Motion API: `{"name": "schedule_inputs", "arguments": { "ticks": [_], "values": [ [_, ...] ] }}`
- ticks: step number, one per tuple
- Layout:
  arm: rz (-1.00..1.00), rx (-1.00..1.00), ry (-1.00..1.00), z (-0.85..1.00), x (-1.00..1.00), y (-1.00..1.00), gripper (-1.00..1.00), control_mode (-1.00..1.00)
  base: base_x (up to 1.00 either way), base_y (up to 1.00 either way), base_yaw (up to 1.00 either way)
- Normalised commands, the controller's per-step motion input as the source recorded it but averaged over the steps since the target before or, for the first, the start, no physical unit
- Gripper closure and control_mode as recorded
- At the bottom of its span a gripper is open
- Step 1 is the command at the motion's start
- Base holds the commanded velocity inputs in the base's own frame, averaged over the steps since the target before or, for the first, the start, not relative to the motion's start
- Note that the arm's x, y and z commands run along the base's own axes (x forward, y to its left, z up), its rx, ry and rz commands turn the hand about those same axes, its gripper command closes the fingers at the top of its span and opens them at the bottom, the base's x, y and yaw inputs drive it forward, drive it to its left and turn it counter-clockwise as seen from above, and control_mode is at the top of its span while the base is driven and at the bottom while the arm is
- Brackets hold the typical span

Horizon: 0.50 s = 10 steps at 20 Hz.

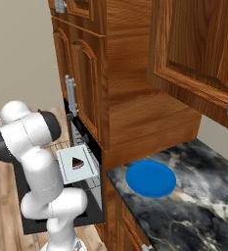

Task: Take the baked cake out of the oven and place it on the plate for cooling. Then close the oven door.

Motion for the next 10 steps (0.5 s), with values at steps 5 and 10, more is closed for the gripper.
{"name": "schedule_inputs", "arguments": {
  "ticks": [5,10],
  "values": [
    [-0.05,0.02,0.16,-0.04,0.09,-0.56,-1.0,-1.0,0.0,0.0,0.0],
    [-0.02,0.0,0.19,-0.51,0.0,-0.13,-1.0,-1.0,0.0,0.0,0.0]
  ]
}}
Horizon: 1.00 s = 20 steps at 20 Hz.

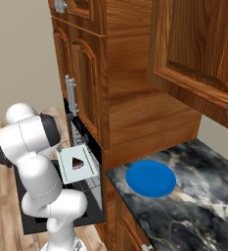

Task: Take the baked cake out of the oven and place it on the plate for cooling. Then close the oven door.

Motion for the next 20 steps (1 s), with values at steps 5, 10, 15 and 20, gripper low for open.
{"name": "schedule_inputs", "arguments": {
  "ticks": [5,10,15,20],
  "values": [
    [0.0,0.0,0.05,-0.12,0.16,0.0,-1.0,-1.0,0.0,0.0,0.0],
    [0.0,-0.03,0.0,-0.01,0.4,0.0,-1.0,-1.0,0.0,0.0,0.0],
    [0.0,-0.09,0.0,-0.32,0.15,0.0,-1.0,-1.0,0.0,0.0,0.0],
    [0.0,-0.09,0.0,-0.45,0.08,0.0,-1.0,-1.0,0.0,0.0,0.0]
  ]
}}
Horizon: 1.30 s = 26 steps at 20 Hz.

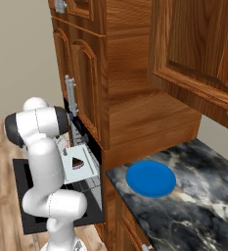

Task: Take the baked cake out of the oven and place it on the plate for cooling. Then close the oven door.

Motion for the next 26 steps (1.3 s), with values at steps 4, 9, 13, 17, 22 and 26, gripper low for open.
{"name": "schedule_inputs", "arguments": {
  "ticks": [4,9,13,17,22,26],
  "values": [
    [-0.03,-0.01,0.0,-0.12,0.15,0.0,-1.0,-1.0,0.0,0.0,0.0],
    [-0.03,0.0,0.0,-0.01,0.2,0.0,-1.0,-1.0,0.0,0.0,0.0],
    [0.0,0.0,0.04,-0.12,0.16,0.0,-1.0,-1.0,0.0,0.0,0.0],
    [0.0,-0.02,0.07,-0.39,0.23,0.0,-1.0,-1.0,0.0,0.0,0.0],
    [0.0,-0.07,0.01,-0.21,0.38,0.0,-1.0,-1.0,0.0,0.0,0.0],
    [0.0,-0.11,0.0,-0.12,0.46,0.0,-1.0,-1.0,0.0,0.0,0.0]
  ]
}}
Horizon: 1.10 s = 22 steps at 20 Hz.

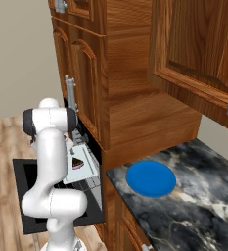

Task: Take the baked cake out of the oven and place it on the plate for cooling. Then close the oven door.

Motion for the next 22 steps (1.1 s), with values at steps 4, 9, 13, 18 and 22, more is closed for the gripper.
{"name": "schedule_inputs", "arguments": {
  "ticks": [4,9,13,18,22],
  "values": [
    [0.0,-0.12,0.0,-0.28,0.35,0.0,-1.0,-1.0,0.0,0.0,0.0],
    [0.0,-0.07,0.0,-0.38,0.26,0.0,-1.0,-1.0,0.0,0.0,0.0],
    [0.0,0.0,0.02,-0.45,0.33,0.0,-1.0,-1.0,0.0,0.0,0.0],
    [0.0,0.0,0.01,-0.26,0.36,0.0,-1.0,-1.0,0.0,0.0,0.0],
    [0.0,0.0,0.0,-0.16,0.27,0.0,-1.0,-1.0,0.0,0.0,0.0]
  ]
}}
